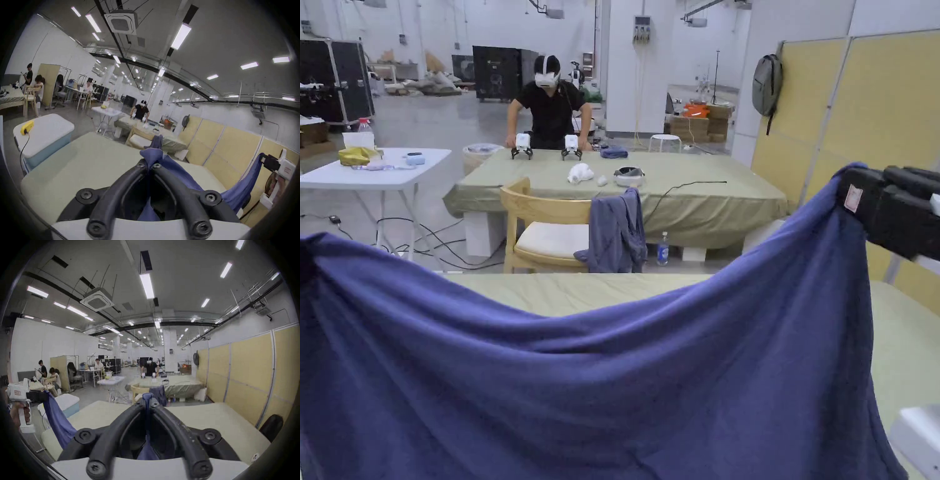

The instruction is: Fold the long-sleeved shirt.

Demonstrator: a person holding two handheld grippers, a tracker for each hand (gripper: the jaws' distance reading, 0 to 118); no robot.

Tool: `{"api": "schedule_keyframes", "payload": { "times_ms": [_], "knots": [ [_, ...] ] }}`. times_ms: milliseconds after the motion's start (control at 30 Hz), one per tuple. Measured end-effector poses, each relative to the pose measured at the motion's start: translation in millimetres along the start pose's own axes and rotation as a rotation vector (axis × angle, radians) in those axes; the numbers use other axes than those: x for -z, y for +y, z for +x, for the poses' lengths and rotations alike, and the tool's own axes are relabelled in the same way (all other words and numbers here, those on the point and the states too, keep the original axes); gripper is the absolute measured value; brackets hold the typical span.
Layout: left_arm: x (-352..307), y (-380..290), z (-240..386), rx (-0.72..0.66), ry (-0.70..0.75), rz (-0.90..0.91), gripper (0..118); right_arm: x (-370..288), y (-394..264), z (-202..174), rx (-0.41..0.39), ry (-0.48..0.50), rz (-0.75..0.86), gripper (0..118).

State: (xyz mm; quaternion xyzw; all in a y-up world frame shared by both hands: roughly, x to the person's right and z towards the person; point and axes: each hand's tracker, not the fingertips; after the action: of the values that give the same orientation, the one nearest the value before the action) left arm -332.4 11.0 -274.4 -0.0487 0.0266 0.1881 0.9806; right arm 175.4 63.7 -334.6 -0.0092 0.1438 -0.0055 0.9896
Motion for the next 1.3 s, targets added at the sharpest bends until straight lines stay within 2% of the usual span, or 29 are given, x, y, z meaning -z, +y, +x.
{"api": "schedule_keyframes", "payload": {
  "times_ms": [67, 133, 267, 367, 500, 567, 733, 867, 933, 1100, 1233, 1300],
  "knots": [
    [12, 30, 6, 0.001, -0.019, 0.032, 0, 17, 29, 9, 0.004, -0.01, 0.018, 6],
    [27, 58, 8, -0.003, -0.039, 0.062, 0, 37, 57, 14, -0.026, -0.042, 0.036, 6],
    [67, 111, 21, 0.026, -0.06, 0.096, 0, 85, 113, 30, -0.015, -0.052, 0.033, 6],
    [101, 146, 27, 0.015, -0.058, 0.092, 0, 126, 147, 35, -0.053, -0.092, 0.019, 6],
    [150, 190, 34, 0.067, -0.037, 0.122, 0, 184, 190, 48, -0.02, -0.107, 0.009, 6],
    [174, 211, 36, 0.048, -0.037, 0.128, 0, 211, 208, 53, -0.027, -0.117, 0.001, 6],
    [233, 253, 43, 0.059, 0.002, 0.147, 0, 269, 244, 62, 0.016, -0.177, -0.02, 6],
    [272, 270, 49, 0.111, 0.041, 0.17, 0, 303, 262, 65, 0.0, -0.205, -0.01, 6],
    [287, 270, 51, 0.138, 0.061, 0.188, 0, 314, 261, 65, 0.012, -0.209, 0.005, 6],
    [327, 249, 39, 0.142, 0.072, 0.155, 0, 356, 230, 69, -0.03, -0.212, -0.03, 6],
    [369, 192, 14, 0.191, 0.081, 0.076, 0, 398, 160, 80, -0.027, -0.198, -0.098, 6],
    [394, 148, -6, 0.188, 0.094, 0.002, 0, 423, 106, 84, -0.017, -0.195, -0.187, 6]
  ]
}}
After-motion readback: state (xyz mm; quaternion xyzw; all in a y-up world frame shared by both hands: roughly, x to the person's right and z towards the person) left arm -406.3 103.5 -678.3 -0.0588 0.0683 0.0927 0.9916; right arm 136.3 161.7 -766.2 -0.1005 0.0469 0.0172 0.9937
